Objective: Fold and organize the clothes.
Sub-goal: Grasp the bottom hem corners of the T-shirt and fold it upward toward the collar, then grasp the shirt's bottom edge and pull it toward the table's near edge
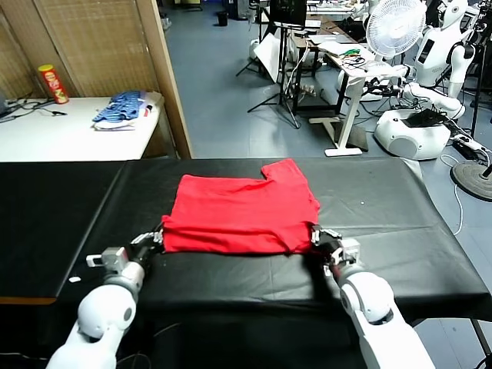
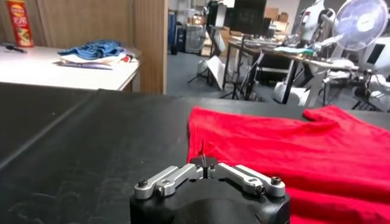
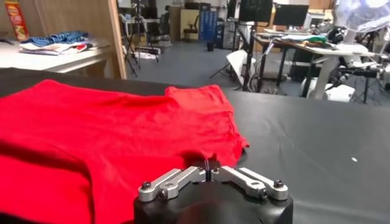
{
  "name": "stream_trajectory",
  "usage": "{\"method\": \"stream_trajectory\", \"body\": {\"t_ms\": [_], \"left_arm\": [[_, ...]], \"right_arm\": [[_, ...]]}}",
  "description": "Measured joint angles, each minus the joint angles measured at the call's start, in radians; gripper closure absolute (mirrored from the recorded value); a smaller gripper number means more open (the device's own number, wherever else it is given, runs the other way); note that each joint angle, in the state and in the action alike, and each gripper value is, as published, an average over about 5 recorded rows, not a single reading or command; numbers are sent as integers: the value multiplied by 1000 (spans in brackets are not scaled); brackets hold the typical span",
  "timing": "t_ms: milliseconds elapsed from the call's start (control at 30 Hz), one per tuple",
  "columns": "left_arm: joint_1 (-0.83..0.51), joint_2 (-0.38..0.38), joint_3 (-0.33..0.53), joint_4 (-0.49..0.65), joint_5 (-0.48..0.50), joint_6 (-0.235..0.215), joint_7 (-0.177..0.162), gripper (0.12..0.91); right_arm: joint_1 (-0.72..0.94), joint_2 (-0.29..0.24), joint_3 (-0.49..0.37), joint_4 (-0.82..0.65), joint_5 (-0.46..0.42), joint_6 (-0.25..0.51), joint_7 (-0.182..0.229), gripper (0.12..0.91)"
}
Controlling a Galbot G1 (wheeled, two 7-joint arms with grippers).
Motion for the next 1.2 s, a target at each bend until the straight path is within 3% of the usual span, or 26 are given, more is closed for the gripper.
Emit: {"method": "stream_trajectory", "body": {"t_ms": [133,233,367,467,600,700,933,1067,1200], "left_arm": [[5,3,-1,3,10,6,0,597],[20,10,-10,-6,15,9,3,430],[55,16,-26,-25,18,16,21,266],[83,16,-33,-38,3,31,34,236],[110,13,-43,-45,-50,63,45,234],[120,12,-50,-39,-79,72,54,290],[123,10,-56,-24,-123,72,58,664],[133,10,-51,-35,-120,73,57,858],[151,15,-42,-68,-92,70,59,904]], "right_arm": [[-62,-24,22,72,-2,-11,3,346],[-113,-32,35,106,-9,-6,2,250],[-162,-30,40,115,-22,2,-2,229],[-177,-24,39,112,-26,5,-3,233],[-183,-18,38,102,-28,6,-4,345],[-186,-16,38,98,-31,7,-3,480],[-199,-7,37,109,-31,8,14,832],[-208,1,39,122,-23,-5,35,901],[-229,9,47,147,-15,-46,68,903]]}}
